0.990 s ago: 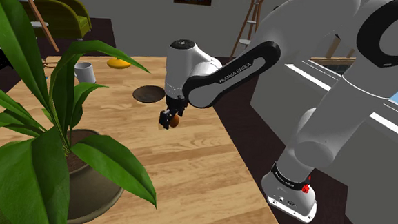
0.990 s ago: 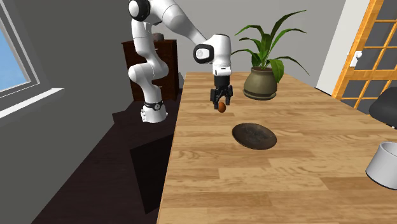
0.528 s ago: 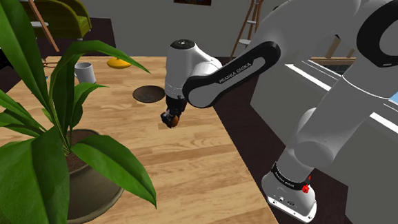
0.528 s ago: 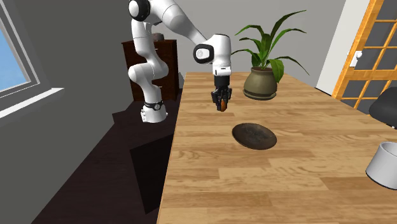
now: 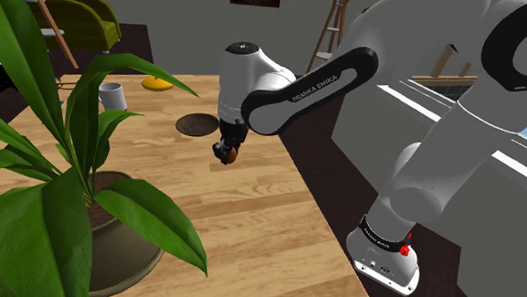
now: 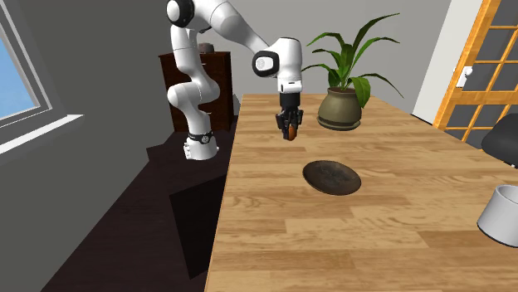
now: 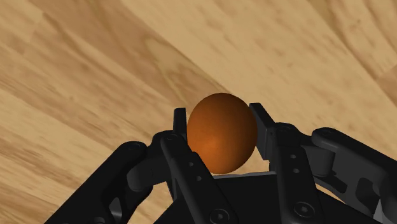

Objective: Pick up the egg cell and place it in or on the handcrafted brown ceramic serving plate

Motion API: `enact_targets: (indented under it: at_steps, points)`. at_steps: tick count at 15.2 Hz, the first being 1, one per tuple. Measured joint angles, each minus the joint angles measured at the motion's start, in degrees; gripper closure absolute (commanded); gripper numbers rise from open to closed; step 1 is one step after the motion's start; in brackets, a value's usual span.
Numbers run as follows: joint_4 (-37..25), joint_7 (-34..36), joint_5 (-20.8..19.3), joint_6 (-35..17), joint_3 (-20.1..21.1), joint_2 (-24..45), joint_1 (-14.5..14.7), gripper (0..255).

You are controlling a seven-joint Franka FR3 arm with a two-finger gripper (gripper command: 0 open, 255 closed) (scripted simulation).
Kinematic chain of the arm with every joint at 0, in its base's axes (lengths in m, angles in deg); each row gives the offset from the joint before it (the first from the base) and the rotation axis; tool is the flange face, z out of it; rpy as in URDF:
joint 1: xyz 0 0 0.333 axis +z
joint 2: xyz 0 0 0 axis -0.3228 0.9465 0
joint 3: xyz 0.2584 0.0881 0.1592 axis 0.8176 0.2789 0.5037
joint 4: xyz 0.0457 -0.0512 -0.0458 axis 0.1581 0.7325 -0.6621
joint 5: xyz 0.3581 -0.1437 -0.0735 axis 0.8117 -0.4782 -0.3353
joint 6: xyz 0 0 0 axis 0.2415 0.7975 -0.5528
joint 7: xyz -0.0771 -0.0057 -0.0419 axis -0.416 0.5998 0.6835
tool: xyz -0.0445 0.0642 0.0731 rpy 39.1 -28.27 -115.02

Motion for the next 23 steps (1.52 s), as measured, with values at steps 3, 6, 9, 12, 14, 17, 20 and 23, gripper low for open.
enact_targets:
  at_steps: [3,6,9,12,14,17,20,23]
  points:
    - [-1.1,-0.7,0.7,2.2,-0.2,-1.1,0.1,255]
    - [-2.7,-1.4,1.3,4.7,-0.4,-2.2,0.2,255]
    - [-4.1,-2.0,1.8,7.2,-0.7,-3.3,0.4,255]
    - [-5.6,-2.4,2.2,9.4,-0.8,-4.2,0.4,255]
    - [-6.5,-2.7,2.5,11.0,-1.0,-4.8,0.5,255]
    - [-11.2,-3.8,1.1,11.6,-1.6,-0.7,-0.6,255]
    - [-16.6,-5.2,-0.4,12.0,-2.6,4.4,-1.9,255]
    - [-23.1,-6.4,-1.9,12.9,-3.4,10.1,-2.9,255]
